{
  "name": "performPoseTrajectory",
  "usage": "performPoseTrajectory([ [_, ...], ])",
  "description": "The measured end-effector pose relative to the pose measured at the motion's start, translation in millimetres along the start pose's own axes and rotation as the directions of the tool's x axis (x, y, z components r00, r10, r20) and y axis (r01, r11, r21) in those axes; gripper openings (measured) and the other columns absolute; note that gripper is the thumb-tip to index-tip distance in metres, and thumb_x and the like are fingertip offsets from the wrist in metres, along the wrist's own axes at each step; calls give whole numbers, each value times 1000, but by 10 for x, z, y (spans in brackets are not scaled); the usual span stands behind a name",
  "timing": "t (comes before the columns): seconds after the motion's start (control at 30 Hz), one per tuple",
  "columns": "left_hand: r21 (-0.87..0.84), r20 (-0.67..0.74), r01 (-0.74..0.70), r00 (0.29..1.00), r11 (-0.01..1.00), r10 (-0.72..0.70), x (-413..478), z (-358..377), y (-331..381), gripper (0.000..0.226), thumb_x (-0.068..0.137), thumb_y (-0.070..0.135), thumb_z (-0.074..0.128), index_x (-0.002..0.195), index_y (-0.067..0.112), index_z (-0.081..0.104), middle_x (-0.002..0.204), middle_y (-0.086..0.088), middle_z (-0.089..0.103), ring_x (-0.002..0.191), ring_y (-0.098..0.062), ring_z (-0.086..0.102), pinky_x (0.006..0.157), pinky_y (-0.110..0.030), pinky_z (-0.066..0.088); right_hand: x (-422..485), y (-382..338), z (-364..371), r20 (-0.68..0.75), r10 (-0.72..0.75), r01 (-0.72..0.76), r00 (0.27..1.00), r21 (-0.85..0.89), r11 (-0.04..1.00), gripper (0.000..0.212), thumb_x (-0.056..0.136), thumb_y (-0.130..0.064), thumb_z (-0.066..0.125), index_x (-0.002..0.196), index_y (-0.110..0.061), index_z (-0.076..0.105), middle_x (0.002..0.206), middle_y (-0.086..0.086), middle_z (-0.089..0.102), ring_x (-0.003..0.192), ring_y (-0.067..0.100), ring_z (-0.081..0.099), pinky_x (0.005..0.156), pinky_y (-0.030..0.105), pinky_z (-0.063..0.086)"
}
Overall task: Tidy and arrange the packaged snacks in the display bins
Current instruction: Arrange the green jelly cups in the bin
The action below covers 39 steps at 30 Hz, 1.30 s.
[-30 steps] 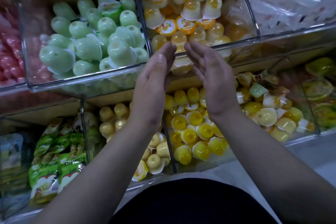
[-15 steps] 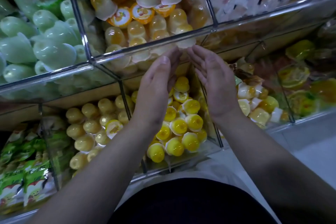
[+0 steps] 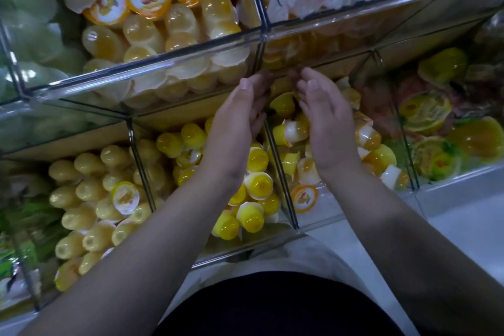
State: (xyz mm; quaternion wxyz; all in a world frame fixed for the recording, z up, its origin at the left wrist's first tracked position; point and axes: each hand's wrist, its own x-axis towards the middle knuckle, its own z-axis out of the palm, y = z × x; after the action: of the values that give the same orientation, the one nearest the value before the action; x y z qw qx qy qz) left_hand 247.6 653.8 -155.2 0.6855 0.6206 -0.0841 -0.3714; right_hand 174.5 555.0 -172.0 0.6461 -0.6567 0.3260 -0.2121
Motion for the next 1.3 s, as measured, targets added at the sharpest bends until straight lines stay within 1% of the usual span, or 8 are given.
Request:
performPoseTrajectory([
  [0.1, -15, -5, 43, 999, 999, -43, 99, 97, -71, 41, 105, 41, 18, 117, 33, 56, 122, 17, 60, 118, 2, 54, 98, -19, 39, 56, 47, -132, -2, 19, -20, 1000, -42, 999, 45, 102, -32, 45, 141, -10, 45, 128, -9, 50, 102, -15, 52, 89, 0, 37],
  [0.2, -21, -6, 72, 997, 997, -72, 190, 189, -147, 44, 104, 45, 16, 121, 32, 55, 121, 18, 59, 114, 5, 53, 95, -18, 40, 102, 125, -221, 34, 12, -9, 999, -92, 996, 32, 103, -19, 45, 128, 1, 51, 117, 12, 60, 81, -1, 50, 74, -3, 34],
  [0.4, 18, -19, 178, 984, 984, -177, 366, 338, -347, 44, 103, 49, 16, 122, 37, 53, 121, 21, 57, 113, 1, 52, 100, -26, 38, 282, 428, -372, 34, 68, -63, 997, -131, 989, 11, 97, -34, 46, 98, -28, 55, 84, -29, 55, 85, -9, 50, 80, 11, 39],
  [0.63, 20, -37, 376, 926, 926, -376, 567, 484, -548, 39, 101, 55, 19, 109, 39, 54, 112, 24, 57, 109, -7, 54, 83, -23, 46, 429, 652, -493, -42, 191, -195, 981, -172, 966, 21, 99, -26, 51, 120, -25, 53, 112, -17, 58, 99, -7, 52, 80, -3, 35],
  [0.73, 12, -21, 454, 891, 891, -454, 652, 542, -643, 44, 101, 54, 20, 113, 36, 58, 107, 22, 60, 92, -3, 58, 65, -18, 51, 521, 802, -551, 16, 144, -127, 989, -376, 918, 39, 90, -20, 61, 128, -15, 56, 121, -3, 62, 112, 7, 55, 95, 14, 42],
  [0.93, -48, 11, 522, 853, 852, -522, 789, 544, -795, 62, 101, 56, 17, 149, 21, 35, 154, 4, 36, 141, -17, 34, 111, -43, 36, 568, 1030, -590, 264, 142, 139, 954, -808, 573, 76, 74, -1, 64, 145, -16, 42, 155, 2, 35, 137, 27, 41, 109, 43, 38],
  [1.13, -56, 8, 534, 845, 844, -534, 837, 528, -819, 62, 101, 56, 14, 149, 22, 34, 154, 4, 36, 142, -12, 33, 97, -35, 40, 594, 1012, -596, 229, 51, 159, 972, -802, 576, 73, 69, -1, 66, 139, -12, 49, 143, 10, 45, 123, 32, 52, 94, 38, 47],
  [1.3, -72, 32, 512, 859, 856, -511, 766, 490, -741, 51, 103, 50, 16, 139, 26, 43, 140, 8, 50, 124, -4, 49, 64, -18, 49, 559, 965, -560, 120, 89, 7, 989, -632, 775, 59, 75, -12, 69, 132, -15, 55, 130, 9, 54, 118, 21, 51, 96, 20, 40],
])
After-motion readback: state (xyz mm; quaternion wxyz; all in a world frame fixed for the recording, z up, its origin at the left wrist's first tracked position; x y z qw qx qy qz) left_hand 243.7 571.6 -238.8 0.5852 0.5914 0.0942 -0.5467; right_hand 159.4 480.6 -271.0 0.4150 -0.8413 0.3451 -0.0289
